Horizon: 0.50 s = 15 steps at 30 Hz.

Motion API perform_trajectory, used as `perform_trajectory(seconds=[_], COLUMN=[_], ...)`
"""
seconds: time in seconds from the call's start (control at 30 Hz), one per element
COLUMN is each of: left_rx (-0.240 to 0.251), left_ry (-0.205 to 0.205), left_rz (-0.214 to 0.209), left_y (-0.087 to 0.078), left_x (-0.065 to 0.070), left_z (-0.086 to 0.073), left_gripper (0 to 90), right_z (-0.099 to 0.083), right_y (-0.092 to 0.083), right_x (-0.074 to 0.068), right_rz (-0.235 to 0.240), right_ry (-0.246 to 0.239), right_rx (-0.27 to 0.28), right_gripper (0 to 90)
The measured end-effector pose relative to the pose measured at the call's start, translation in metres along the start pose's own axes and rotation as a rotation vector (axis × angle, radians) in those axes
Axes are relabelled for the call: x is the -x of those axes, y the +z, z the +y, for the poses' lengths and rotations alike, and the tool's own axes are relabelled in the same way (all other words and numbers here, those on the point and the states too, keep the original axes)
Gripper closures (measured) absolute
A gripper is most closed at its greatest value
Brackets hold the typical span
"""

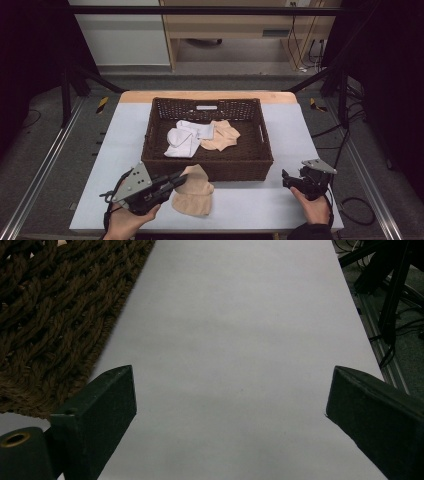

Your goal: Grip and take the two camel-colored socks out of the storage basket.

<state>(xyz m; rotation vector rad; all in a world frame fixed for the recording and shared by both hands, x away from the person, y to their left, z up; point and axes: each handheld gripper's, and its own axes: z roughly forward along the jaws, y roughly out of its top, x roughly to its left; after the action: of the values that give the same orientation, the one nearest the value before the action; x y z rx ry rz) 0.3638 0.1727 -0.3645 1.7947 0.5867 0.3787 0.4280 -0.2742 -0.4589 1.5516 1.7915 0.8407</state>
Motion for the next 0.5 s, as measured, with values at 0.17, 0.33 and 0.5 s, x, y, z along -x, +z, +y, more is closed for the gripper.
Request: perform_trajectory(seconds=[0.17,0.33,0.5], left_rx=[-0.077,-0.14,-0.202], left_ry=[-0.028,-0.043,-0.048], left_rz=[-0.004,0.006,0.032], left_y=[0.015,0.028,0.037], left_x=[-0.001,-0.004,-0.012], left_z=[-0.025,-0.043,-0.06], left_gripper=[84.9,84.8,84.3], right_z=[0.0,0.0,-0.001], right_y=[0.0,0.001,0.002], right_x=[0.0,0.0,-0.001], right_rz=[0.0,0.002,0.002], right_ry=[-0.005,-0.004,-0.009], right_rx=[0.001,-0.004,-0.005], right_gripper=[6.1,6.1,6.1])
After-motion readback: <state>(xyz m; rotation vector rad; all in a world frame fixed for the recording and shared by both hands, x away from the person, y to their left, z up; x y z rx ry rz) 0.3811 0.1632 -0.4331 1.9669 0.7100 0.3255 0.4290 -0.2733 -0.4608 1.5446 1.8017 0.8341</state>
